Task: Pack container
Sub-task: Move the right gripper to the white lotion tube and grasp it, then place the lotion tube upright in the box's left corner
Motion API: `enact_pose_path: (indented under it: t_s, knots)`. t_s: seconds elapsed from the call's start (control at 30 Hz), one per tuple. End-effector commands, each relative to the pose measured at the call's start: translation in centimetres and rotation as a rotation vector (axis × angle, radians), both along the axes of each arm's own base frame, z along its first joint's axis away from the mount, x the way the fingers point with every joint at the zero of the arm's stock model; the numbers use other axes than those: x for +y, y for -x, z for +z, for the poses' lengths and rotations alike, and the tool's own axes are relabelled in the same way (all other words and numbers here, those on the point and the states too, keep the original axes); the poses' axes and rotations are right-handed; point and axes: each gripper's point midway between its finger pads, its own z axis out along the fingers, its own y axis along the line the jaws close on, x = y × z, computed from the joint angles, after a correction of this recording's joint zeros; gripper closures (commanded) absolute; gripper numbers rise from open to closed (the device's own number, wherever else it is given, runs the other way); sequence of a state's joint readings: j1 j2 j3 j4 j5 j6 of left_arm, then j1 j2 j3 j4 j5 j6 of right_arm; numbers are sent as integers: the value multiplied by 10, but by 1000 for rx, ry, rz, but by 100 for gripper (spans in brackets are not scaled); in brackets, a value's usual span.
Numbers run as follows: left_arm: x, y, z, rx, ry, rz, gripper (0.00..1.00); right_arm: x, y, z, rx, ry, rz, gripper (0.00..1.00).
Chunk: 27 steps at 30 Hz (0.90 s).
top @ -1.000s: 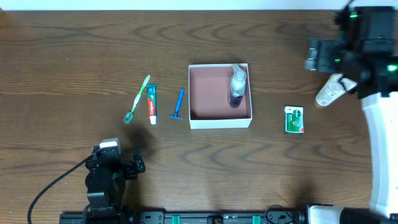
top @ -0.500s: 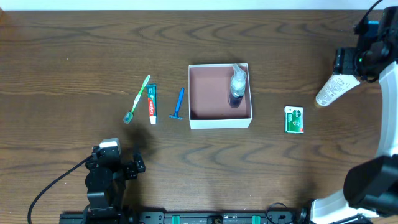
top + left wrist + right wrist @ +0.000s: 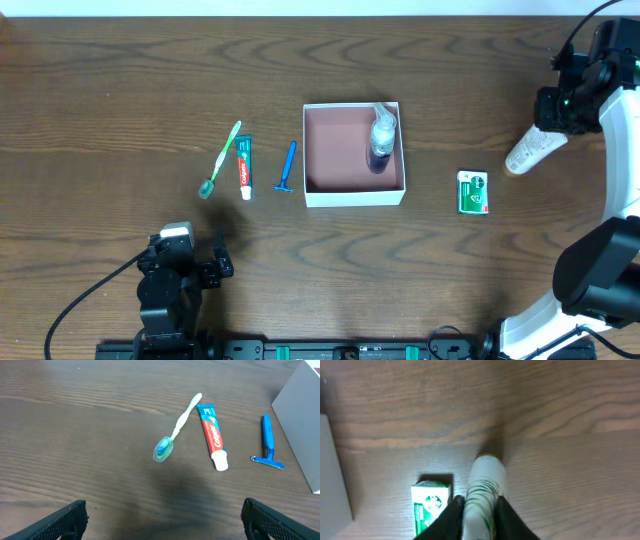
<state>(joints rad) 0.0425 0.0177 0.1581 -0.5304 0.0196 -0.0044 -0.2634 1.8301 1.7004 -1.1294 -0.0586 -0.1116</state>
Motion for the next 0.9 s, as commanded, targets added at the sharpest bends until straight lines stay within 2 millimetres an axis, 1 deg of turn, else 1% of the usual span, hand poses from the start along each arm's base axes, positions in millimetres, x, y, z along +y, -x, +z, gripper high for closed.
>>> enact_pose_path:
  t_s: [0.0, 0.07, 0.13, 0.2, 0.3, 0.43, 0.53, 0.67, 0.77, 0.87]
  knots:
    - [-1, 0, -7, 14, 14, 4, 2, -4, 2, 17, -41, 7, -37, 85]
    - [-1, 0, -7, 14, 14, 4, 2, -4, 3, 23, -57, 10, -39, 91]
    - [-1, 0, -7, 14, 14, 4, 2, -4, 4, 30, -74, 13, -44, 93]
    - [-1, 0, -7, 14, 14, 4, 2, -3, 6, 38, -94, 8, -68, 99]
    - [-1, 0, -7, 14, 14, 4, 2, 4, 8, 53, -134, 9, -71, 99]
    - [-1, 0, -7, 14, 14, 4, 2, 25, 11, 78, -198, 16, -28, 99]
    - [-1, 0, -7, 14, 14, 4, 2, 50, 15, 101, -264, 5, 9, 99]
    - [-1, 0, -7, 14, 14, 4, 2, 99, 27, 137, -361, -15, 110, 99]
    - [-1, 0, -7, 14, 14, 4, 2, 137, 46, 164, -417, -50, 186, 99]
    - [-1, 0, -7, 14, 14, 4, 2, 175, 72, 196, -481, -109, 260, 99]
